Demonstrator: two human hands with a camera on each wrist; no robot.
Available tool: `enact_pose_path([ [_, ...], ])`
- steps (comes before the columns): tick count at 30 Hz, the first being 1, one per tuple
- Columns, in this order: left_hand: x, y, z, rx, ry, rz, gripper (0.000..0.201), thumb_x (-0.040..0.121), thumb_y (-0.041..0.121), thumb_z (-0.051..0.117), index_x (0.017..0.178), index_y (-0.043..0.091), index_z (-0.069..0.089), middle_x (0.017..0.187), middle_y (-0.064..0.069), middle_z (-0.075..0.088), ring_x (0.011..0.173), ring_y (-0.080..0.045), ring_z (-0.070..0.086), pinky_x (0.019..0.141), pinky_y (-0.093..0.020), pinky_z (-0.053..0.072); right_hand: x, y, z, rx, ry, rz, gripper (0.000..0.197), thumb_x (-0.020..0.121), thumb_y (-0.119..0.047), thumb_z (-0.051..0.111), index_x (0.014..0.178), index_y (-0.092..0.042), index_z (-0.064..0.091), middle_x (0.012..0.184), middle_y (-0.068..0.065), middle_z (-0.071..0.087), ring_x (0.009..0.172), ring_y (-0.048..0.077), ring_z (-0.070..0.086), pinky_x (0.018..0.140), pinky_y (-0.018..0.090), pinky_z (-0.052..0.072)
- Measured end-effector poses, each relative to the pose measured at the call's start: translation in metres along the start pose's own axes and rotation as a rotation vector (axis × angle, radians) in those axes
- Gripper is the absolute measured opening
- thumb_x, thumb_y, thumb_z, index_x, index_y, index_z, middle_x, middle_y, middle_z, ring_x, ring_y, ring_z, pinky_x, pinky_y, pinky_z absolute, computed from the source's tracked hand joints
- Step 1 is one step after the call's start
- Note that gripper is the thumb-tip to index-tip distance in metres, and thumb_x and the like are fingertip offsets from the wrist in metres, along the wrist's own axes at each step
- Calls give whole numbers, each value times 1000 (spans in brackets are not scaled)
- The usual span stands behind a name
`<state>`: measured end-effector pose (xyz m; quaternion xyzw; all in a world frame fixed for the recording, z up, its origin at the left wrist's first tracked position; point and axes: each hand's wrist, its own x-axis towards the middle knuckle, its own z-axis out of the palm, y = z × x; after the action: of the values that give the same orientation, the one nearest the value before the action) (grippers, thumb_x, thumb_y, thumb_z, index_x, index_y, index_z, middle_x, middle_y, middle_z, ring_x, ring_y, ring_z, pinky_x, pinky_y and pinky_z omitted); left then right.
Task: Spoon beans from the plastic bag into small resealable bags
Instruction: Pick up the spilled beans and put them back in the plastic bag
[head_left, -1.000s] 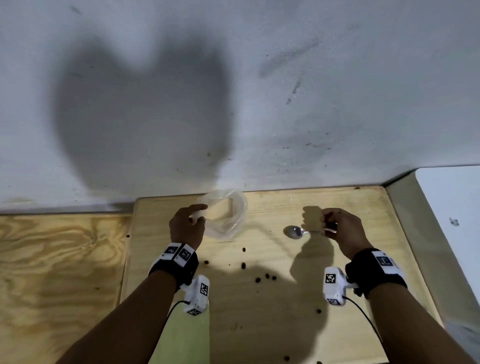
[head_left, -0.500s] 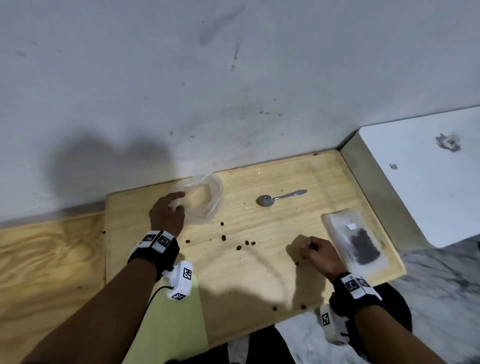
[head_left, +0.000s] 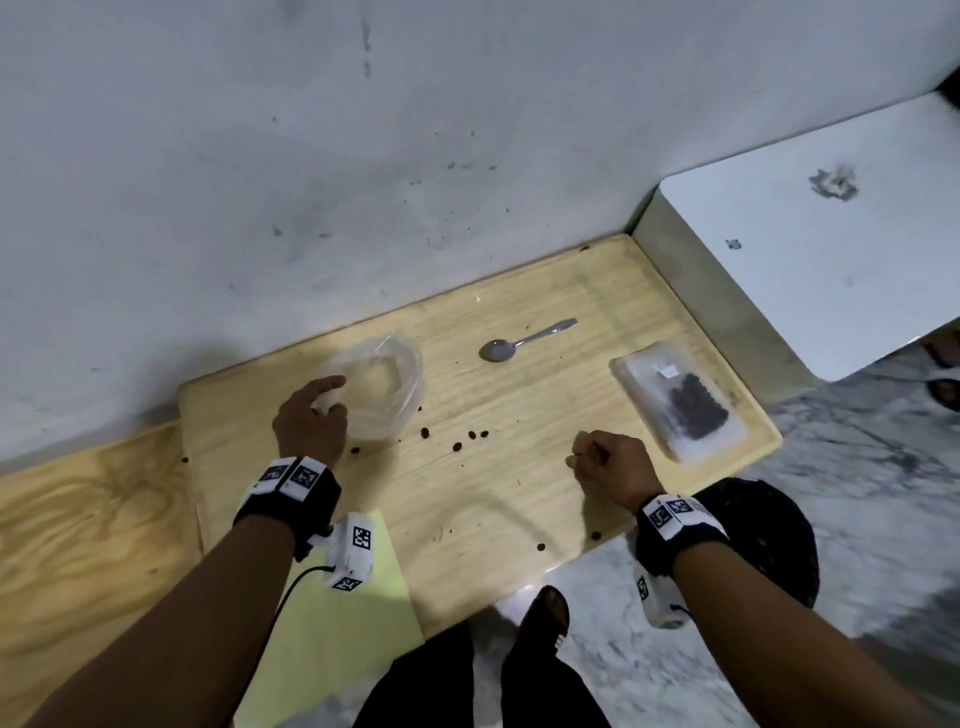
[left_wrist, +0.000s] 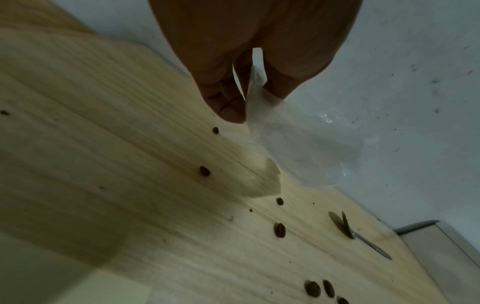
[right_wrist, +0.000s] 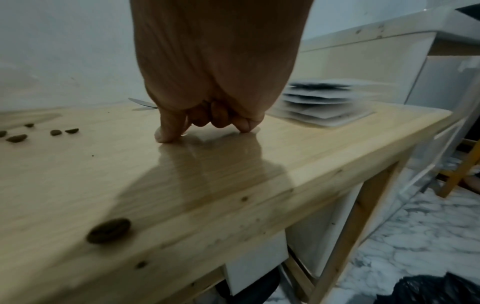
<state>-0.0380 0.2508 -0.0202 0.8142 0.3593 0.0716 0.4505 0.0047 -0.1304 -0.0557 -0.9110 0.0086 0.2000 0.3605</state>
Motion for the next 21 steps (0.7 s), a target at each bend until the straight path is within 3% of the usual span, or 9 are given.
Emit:
enact_pose_path([
  [4, -10, -5, -3, 13, 32, 14, 36, 81, 8, 62, 106, 32, 72, 92, -21, 71, 75, -35, 66, 78, -44, 57, -2, 8, -8, 40, 3, 27, 28, 96, -29, 60, 72, -14, 63, 71, -2, 66, 69, 11, 59, 63, 23, 43],
  [7, -22, -2, -7, 11, 81, 0, 36, 81, 7, 62, 107, 31, 73, 85, -18, 70, 71, -34, 64, 76, -43, 57, -19, 12, -21, 499, 5, 198, 33, 91, -31, 58, 69, -8, 64, 62, 3, 60, 58, 19, 51, 57, 28, 39],
  [10, -40, 3, -7, 17, 103, 8, 35, 82, 5, 62, 109, 25, 73, 76, -17, 66, 65, -33, 60, 72, -40, 55, -46, 16, -29, 817, -139, 328, 44, 97, -14, 41, 69, -7, 74, 58, 7, 59, 45, 17, 45, 45, 25, 32],
  [13, -59, 3, -2, 23, 124, 16, 35, 84, 5, 62, 110, 26, 72, 86, -23, 68, 69, -36, 62, 73, -41, 55, -58, 28, -29, 738, -187, 312, 54, 89, 0, 37, 44, -16, 63, 51, 3, 44, 41, 14, 30, 50, 27, 20],
  [15, -73, 4, 3, 35, 138, 13, 35, 84, 5, 62, 110, 26, 72, 88, -24, 68, 68, -35, 62, 73, -40, 54, -60, 37, -28, 607, -172, 265, 54, 87, 7, 43, 42, -20, 57, 50, 4, 45, 45, 17, 35, 52, 29, 20],
  [17, -87, 5, 7, 33, 140, -1, 34, 85, 5, 62, 111, 24, 72, 83, -22, 68, 65, -34, 60, 69, -38, 53, -57, 47, -22, 489, -199, 148, 33, 87, 5, 60, 61, -13, 69, 65, 9, 66, 61, 23, 61, 51, 33, 49],
  [18, -95, 5, 10, 33, 140, -10, 34, 85, 4, 62, 111, 23, 72, 81, -21, 67, 63, -32, 58, 67, -36, 51, -59, 52, -19, 435, -232, 83, 13, 84, -1, 69, 76, -10, 74, 78, 13, 70, 73, 25, 70, 66, 37, 60],
  [19, -102, 4, 12, 32, 139, -18, 34, 85, 4, 62, 111, 22, 72, 81, -20, 66, 62, -31, 57, 67, -34, 49, -59, 58, -16, 379, -262, 22, 7, 80, -9, 76, 86, -12, 75, 85, 18, 70, 80, 26, 72, 76, 38, 61],
  [21, -116, 0, 16, 28, 140, -32, 33, 86, 4, 62, 112, 22, 72, 78, -19, 65, 60, -30, 55, 65, -34, 49, -59, 65, -11, 236, -266, -67, 20, 73, -18, 84, 90, -20, 74, 74, 11, 58, 69, 18, 61, 72, 30, 53],
])
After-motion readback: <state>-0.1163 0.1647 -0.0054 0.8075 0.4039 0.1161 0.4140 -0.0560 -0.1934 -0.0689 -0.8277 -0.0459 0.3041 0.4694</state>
